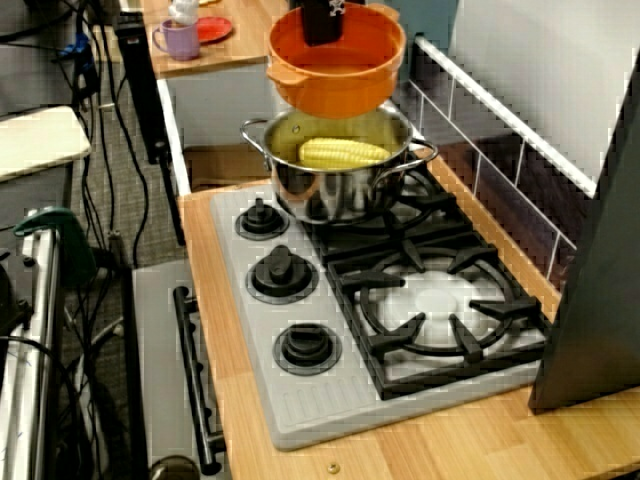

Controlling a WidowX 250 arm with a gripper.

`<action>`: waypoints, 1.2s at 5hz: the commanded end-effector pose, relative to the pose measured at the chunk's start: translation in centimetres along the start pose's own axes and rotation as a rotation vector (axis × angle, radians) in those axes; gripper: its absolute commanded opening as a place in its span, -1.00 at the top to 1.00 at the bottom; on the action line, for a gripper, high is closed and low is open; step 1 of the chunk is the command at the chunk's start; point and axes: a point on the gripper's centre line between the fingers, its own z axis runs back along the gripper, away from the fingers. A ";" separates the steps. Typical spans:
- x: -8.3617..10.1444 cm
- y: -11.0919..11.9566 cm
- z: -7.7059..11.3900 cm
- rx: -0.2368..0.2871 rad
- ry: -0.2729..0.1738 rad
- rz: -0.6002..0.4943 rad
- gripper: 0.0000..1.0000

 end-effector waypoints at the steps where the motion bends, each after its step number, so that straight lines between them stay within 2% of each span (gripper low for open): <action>1: -1.4 3.7 1.6 0.010 -0.083 0.101 1.00; 3: -1.5 4.9 1.8 0.096 -0.146 0.127 1.00; 4: -0.9 5.6 2.2 0.162 -0.204 0.130 1.00; 5: -0.5 6.3 2.3 0.194 -0.227 0.140 1.00; 6: -0.4 6.5 2.6 0.200 -0.237 0.146 1.00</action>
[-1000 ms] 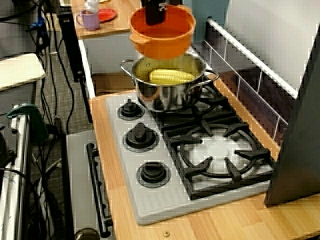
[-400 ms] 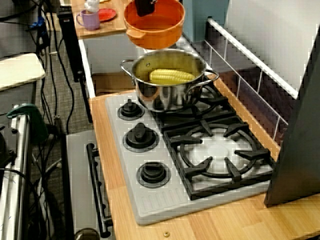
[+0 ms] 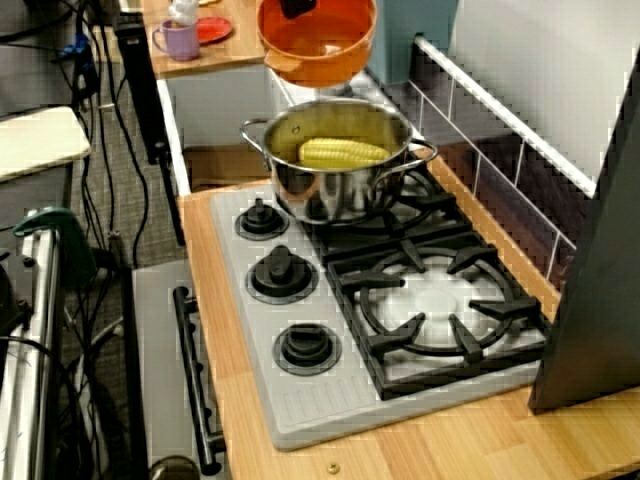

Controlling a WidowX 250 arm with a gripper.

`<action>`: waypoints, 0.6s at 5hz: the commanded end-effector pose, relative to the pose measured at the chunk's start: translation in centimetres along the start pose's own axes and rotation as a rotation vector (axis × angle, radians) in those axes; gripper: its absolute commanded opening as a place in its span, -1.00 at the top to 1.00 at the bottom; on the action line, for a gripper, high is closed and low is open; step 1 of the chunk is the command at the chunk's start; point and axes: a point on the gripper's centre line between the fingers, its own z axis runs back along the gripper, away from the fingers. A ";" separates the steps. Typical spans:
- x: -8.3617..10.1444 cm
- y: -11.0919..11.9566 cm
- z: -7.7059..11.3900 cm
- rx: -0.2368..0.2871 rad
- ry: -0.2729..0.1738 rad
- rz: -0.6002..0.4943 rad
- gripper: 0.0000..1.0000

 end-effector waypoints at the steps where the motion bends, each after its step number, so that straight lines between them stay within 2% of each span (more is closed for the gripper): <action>1: 0.1 1.1 2.7 0.039 -0.117 0.021 1.00; 3: 0.4 1.2 3.0 0.097 -0.187 0.005 1.00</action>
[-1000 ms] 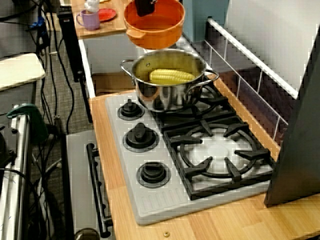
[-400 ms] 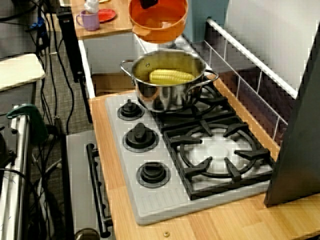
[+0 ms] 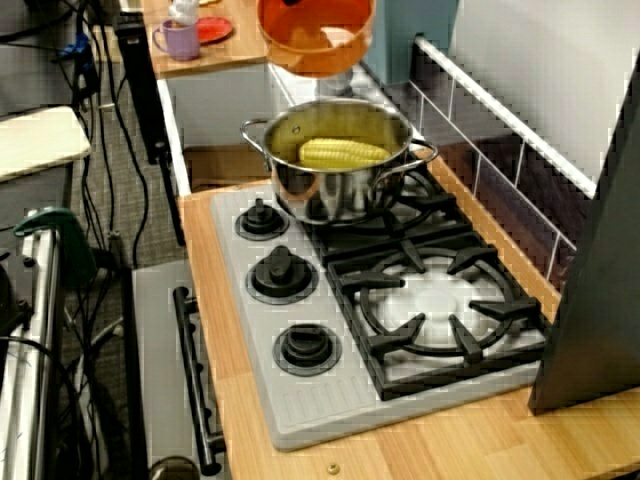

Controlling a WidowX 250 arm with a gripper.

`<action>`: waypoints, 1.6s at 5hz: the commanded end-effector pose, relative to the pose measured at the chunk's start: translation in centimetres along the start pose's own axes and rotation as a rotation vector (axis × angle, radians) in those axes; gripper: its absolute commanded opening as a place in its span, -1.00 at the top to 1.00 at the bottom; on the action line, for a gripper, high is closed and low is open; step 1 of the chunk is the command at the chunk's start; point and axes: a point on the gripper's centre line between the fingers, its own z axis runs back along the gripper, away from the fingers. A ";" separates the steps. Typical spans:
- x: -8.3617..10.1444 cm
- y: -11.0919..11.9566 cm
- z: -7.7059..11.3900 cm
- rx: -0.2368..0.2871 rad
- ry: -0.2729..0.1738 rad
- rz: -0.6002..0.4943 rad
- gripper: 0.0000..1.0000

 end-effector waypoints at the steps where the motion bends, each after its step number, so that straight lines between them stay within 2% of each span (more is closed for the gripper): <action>1: 0.1 0.6 2.4 0.053 -0.126 -0.001 1.00; 4: 0.3 0.8 2.2 0.043 -0.115 0.000 1.00; 5: 0.5 0.4 1.9 0.014 -0.087 -0.007 1.00; 6: 1.2 -0.8 1.6 -0.074 0.033 0.001 1.00; 7: 1.9 -1.6 0.2 -0.217 0.144 -0.006 1.00; 8: 2.2 -2.6 -0.5 -0.270 0.167 -0.028 1.00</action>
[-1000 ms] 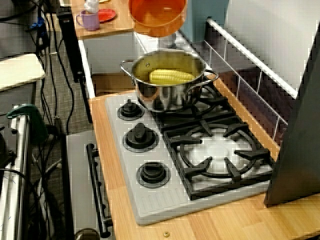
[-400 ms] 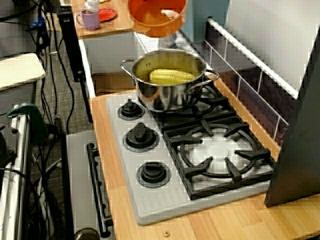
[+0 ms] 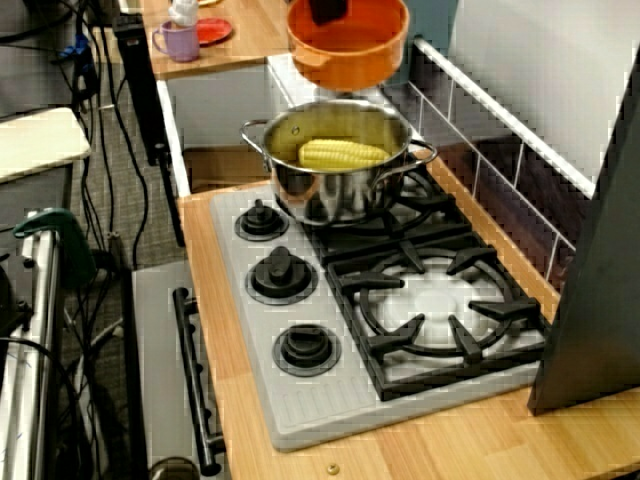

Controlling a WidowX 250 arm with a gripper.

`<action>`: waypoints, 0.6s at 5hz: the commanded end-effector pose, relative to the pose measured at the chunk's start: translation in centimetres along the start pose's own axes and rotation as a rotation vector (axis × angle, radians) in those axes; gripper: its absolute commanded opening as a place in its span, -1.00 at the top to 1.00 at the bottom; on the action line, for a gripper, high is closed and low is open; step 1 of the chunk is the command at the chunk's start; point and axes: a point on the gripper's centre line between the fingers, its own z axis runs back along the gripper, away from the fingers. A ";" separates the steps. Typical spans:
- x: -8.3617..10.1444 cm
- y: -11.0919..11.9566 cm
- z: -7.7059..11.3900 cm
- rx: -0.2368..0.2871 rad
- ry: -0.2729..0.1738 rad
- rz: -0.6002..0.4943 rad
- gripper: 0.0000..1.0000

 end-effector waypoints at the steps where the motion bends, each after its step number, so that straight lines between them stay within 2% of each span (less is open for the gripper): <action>1: 1.1 -1.8 0.9 -0.111 -0.010 -0.041 1.00; 2: 1.3 -3.2 0.9 -0.148 -0.009 -0.055 1.00; 3: 1.0 -5.4 1.4 -0.145 -0.021 -0.070 1.00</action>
